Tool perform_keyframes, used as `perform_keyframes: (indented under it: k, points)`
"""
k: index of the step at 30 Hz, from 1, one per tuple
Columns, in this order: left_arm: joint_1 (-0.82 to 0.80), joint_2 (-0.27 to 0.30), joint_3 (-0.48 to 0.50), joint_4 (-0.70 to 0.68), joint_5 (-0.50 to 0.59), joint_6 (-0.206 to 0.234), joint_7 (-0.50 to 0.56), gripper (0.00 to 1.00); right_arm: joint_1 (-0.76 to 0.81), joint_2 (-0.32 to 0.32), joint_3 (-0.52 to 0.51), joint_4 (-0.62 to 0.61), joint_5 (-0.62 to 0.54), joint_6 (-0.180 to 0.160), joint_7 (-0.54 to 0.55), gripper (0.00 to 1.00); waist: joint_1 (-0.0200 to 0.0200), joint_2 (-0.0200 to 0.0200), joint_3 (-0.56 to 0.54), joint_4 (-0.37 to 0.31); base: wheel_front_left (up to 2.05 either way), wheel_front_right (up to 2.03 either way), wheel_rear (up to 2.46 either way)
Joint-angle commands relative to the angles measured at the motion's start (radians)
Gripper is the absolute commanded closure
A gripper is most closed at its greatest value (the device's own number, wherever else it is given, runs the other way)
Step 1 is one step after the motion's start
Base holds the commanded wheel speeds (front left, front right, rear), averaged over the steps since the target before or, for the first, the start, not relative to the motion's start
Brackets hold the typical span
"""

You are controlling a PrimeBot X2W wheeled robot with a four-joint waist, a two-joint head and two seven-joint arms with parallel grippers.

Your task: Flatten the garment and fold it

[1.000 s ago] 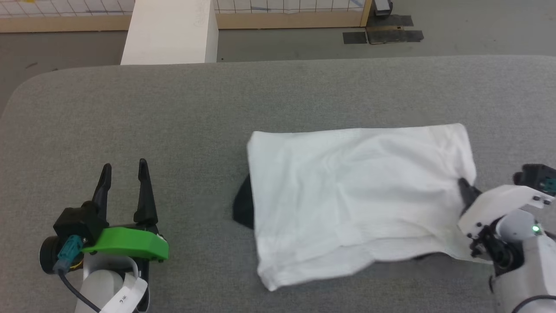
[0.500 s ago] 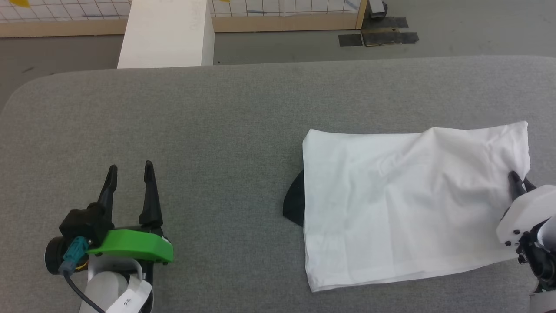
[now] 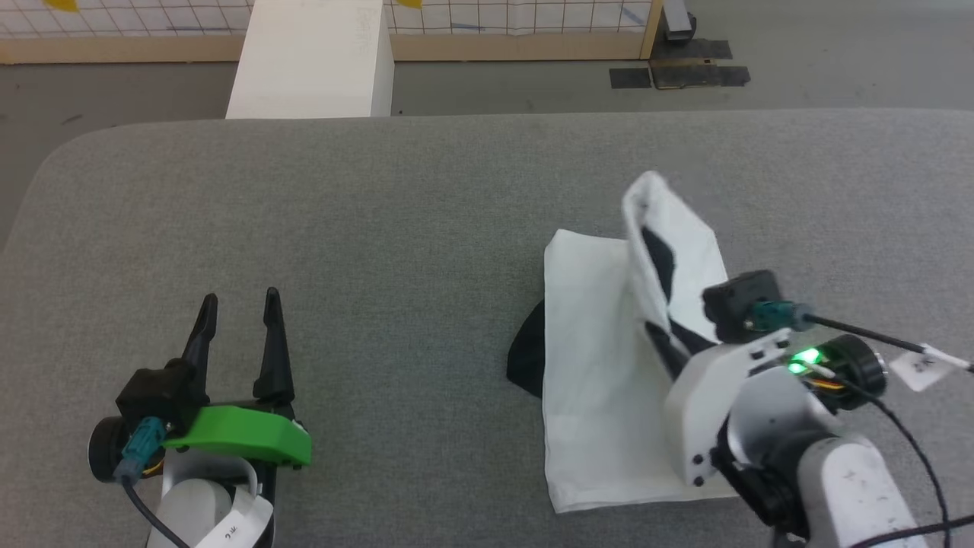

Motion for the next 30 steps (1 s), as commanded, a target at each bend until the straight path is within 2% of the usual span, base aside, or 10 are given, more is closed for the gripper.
perform_keyframes:
  k: [1, 5, 18, 19, 20, 22, 26, 30]
  points:
    - [-0.004, -0.004, -0.004, 0.001, 0.004, -0.003, -0.005, 0.0, -0.026, -0.001, 0.028, 0.023, 0.005, -0.002, 0.007, 1.0, 0.0, 0.0079, 0.008, 0.008, 0.0, 0.0, 0.0]
    - [-0.014, -0.004, -0.016, 0.001, 0.003, -0.004, -0.005, 0.0, -0.07, -0.001, 0.093, 0.116, 0.027, -0.002, 0.007, 1.0, 0.0, 0.0079, 0.023, 0.025, 0.0, 0.0, 0.0]
    - [-0.04, -0.005, -0.018, -0.003, -0.005, -0.002, -0.005, 0.0, -0.196, -0.001, 0.206, 0.408, 0.098, -0.002, -0.007, 1.0, 0.0, 0.0079, 0.07, 0.049, 0.0, 0.0, 0.0]
    - [-0.041, -0.005, -0.019, -0.002, -0.005, -0.001, -0.005, 0.0, -0.203, -0.001, 0.213, 0.42, 0.107, -0.002, -0.008, 0.56, 0.0, 0.0079, 0.072, 0.05, 0.0, 0.0, 0.0]
    - [-0.042, -0.005, -0.02, -0.002, -0.005, -0.001, -0.005, 0.0, -0.206, -0.001, 0.216, 0.426, 0.113, -0.002, -0.008, 0.0, 0.0, 0.0079, 0.072, 0.049, 0.0, 0.0, 0.0]
    - [-0.042, -0.005, -0.02, 0.0, -0.004, -0.001, -0.005, 0.0, -0.214, -0.001, 0.222, 0.43, 0.143, -0.002, -0.021, 0.0, 0.0, 0.0079, 0.071, 0.047, 0.0, 0.0, 0.0]
    - [-0.033, -0.005, -0.012, 0.0, 0.0, -0.001, -0.005, 0.0, -0.216, -0.001, 0.206, 0.325, 0.249, -0.002, -0.154, 0.0, 0.0, 0.0079, 0.048, 0.03, 0.0, 0.0, 0.0]
    - [-0.023, -0.005, -0.008, -0.007, 0.003, 0.0, -0.005, 0.0, -0.196, -0.001, 0.141, 0.219, 0.328, -0.002, -0.316, 0.0, 0.0, 0.0079, 0.026, 0.011, 0.0, 0.0, 0.0]
